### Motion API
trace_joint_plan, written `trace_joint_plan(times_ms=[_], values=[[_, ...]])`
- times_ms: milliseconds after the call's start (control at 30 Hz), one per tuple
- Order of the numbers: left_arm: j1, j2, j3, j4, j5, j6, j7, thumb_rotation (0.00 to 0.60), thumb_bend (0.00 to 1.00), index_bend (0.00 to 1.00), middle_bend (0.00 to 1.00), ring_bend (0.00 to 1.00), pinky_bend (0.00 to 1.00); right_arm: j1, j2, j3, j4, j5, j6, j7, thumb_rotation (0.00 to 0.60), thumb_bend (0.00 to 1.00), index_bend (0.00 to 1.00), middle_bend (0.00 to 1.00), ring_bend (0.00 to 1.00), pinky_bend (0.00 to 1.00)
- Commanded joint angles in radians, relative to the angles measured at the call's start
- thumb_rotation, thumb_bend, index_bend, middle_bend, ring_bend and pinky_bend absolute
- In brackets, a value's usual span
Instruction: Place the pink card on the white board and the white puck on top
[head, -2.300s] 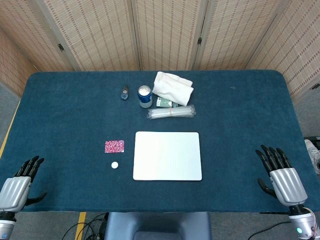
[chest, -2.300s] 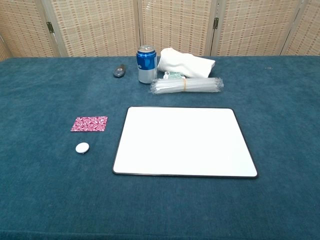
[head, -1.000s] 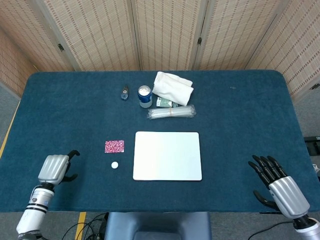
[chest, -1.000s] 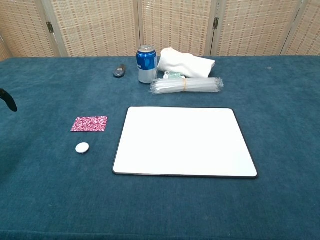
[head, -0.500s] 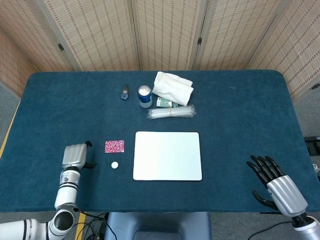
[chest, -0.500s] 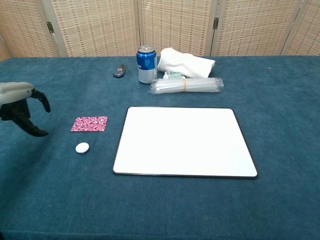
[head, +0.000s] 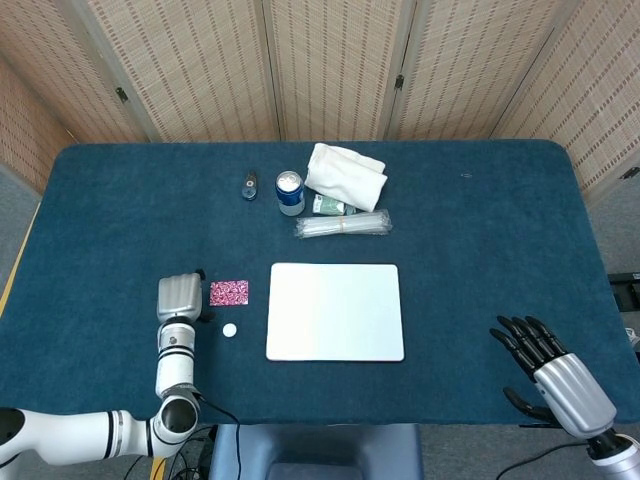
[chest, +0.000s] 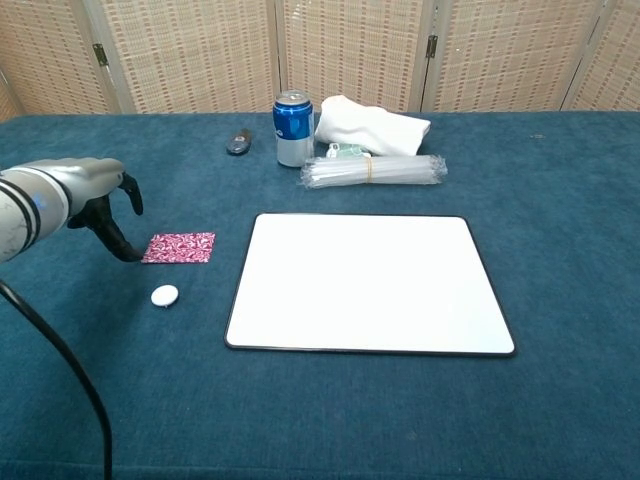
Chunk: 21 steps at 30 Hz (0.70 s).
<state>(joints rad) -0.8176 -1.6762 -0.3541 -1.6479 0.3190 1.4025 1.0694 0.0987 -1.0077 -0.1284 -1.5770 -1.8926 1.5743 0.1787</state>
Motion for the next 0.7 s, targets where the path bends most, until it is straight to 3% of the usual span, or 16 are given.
trace_joint_plan(times_ms=[33, 700], values=[[-0.024, -0.032, 0.008, 0.047, -0.008, -0.006, 0.017, 0.600, 0.25, 0.29, 1.00, 0.87, 0.96, -0.001, 0.004, -0.002, 0.004, -0.002, 0.008, 0.010, 0.600, 0.25, 0.00, 0.00, 0.00, 0.00], [-0.104, -0.123, -0.012, 0.247, -0.048, -0.129, 0.030, 0.600, 0.25, 0.34, 1.00, 0.88, 0.97, 0.000, 0.018, 0.000, 0.020, 0.011, 0.024, 0.061, 0.600, 0.25, 0.00, 0.00, 0.00, 0.00]])
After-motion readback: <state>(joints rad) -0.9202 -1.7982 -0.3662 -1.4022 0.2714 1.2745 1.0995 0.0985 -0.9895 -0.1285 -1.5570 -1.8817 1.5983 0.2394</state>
